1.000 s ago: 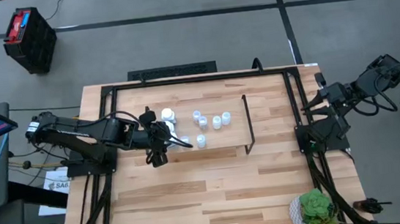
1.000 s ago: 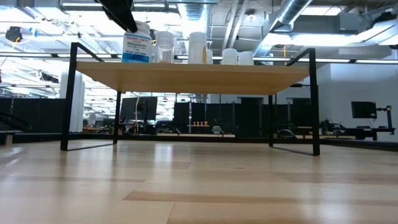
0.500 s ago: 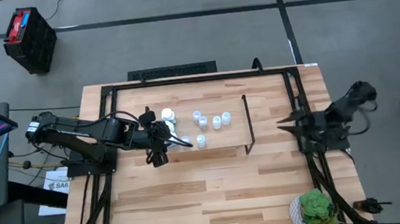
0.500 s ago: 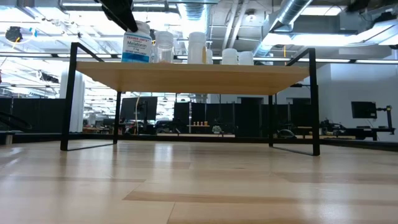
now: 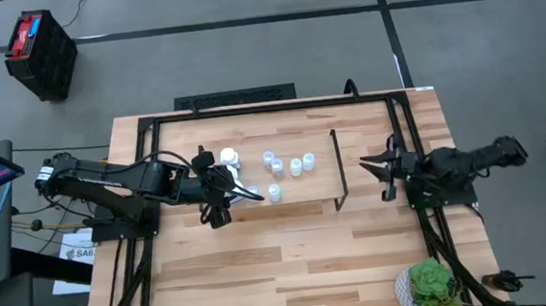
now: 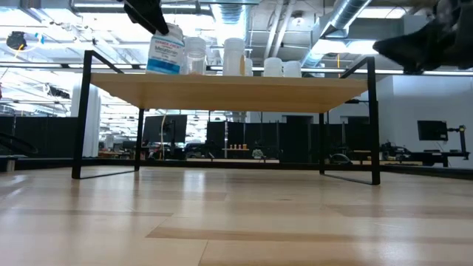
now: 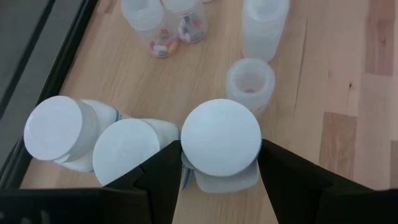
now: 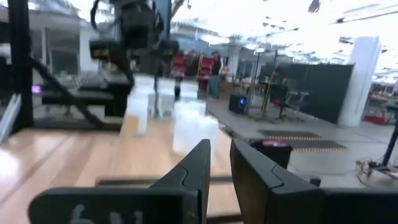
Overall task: Pick and place medicine bottles onto shelf by color
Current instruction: Put the white blue pill bottle on the shelf
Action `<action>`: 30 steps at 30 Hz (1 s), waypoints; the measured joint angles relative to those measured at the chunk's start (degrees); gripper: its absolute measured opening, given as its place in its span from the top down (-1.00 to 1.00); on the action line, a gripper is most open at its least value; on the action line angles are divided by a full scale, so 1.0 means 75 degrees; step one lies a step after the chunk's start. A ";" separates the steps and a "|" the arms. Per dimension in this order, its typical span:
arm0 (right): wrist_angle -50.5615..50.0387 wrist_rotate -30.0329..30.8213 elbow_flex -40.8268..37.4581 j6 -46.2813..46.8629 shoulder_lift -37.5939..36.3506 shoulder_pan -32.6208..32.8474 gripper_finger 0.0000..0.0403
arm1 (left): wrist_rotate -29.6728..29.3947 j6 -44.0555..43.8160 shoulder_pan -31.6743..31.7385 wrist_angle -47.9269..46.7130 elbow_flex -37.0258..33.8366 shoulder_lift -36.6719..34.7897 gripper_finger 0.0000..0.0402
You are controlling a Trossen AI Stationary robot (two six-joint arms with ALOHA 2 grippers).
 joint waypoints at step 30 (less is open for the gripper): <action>-0.1757 -0.3681 0.0017 0.1279 0.0038 -0.2604 0.57 | -0.0003 0.0071 -0.0001 -0.0012 0.0000 0.0003 0.03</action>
